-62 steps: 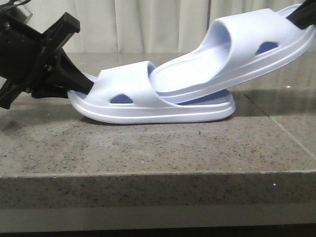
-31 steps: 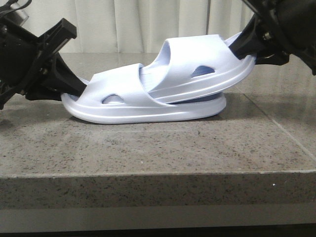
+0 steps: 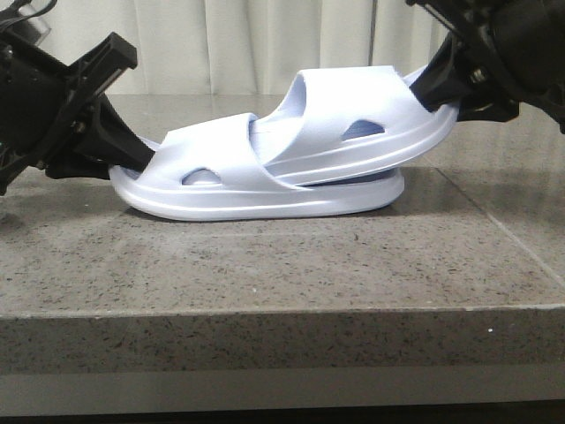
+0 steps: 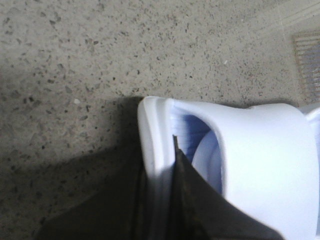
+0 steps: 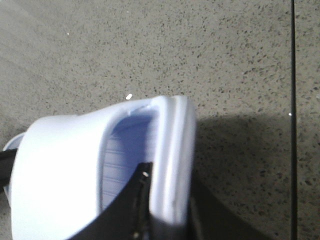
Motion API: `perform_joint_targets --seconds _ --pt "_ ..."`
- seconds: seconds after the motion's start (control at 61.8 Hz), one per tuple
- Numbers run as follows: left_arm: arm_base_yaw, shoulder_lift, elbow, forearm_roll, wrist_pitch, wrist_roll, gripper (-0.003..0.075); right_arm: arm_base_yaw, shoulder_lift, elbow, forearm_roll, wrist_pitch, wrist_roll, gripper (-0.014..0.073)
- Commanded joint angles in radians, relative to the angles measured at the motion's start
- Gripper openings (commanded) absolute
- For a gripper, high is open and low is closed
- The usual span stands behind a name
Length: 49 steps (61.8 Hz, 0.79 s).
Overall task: Insert blue slippers together front up
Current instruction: 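Lower the right-held slipper onto the left-held slipper, nesting them, then open both grippers and withdraw them from the stacked slippers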
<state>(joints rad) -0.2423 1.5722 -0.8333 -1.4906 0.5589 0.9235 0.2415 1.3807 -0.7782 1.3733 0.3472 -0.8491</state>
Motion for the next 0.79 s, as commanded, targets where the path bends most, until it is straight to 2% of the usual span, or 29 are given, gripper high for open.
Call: perform_joint_targets --seconds 0.0,0.113,0.291,0.437,0.518,0.647,0.744,0.777 --pt "-0.007 -0.03 -0.032 -0.053 0.048 0.01 -0.002 -0.029 -0.037 -0.018 -0.051 0.126 -0.011 0.0296" --pt "-0.003 -0.03 -0.032 -0.053 0.047 0.01 -0.002 -0.148 -0.073 -0.018 -0.099 0.19 -0.011 0.0366" --pt "-0.003 -0.03 -0.032 -0.053 0.045 0.01 -0.002 -0.372 -0.151 -0.018 -0.117 0.332 -0.011 0.0367" --pt "-0.003 -0.03 -0.032 -0.053 0.045 0.01 -0.002 -0.509 -0.194 -0.018 -0.141 0.411 -0.016 0.0365" --pt "-0.003 -0.03 -0.032 -0.053 0.045 0.01 -0.002 -0.546 -0.203 -0.018 -0.145 0.432 -0.016 0.0365" --pt "-0.003 -0.03 -0.032 -0.053 0.045 0.01 -0.0015 -0.547 -0.204 -0.018 -0.145 0.44 -0.016 0.0365" --pt "-0.003 -0.03 -0.034 -0.053 0.041 0.01 0.0057 -0.547 -0.204 -0.018 -0.145 0.446 -0.016 0.0365" --pt "-0.003 -0.03 -0.034 -0.053 0.041 0.01 0.0119 -0.547 -0.204 -0.018 -0.145 0.448 -0.016 0.0365"
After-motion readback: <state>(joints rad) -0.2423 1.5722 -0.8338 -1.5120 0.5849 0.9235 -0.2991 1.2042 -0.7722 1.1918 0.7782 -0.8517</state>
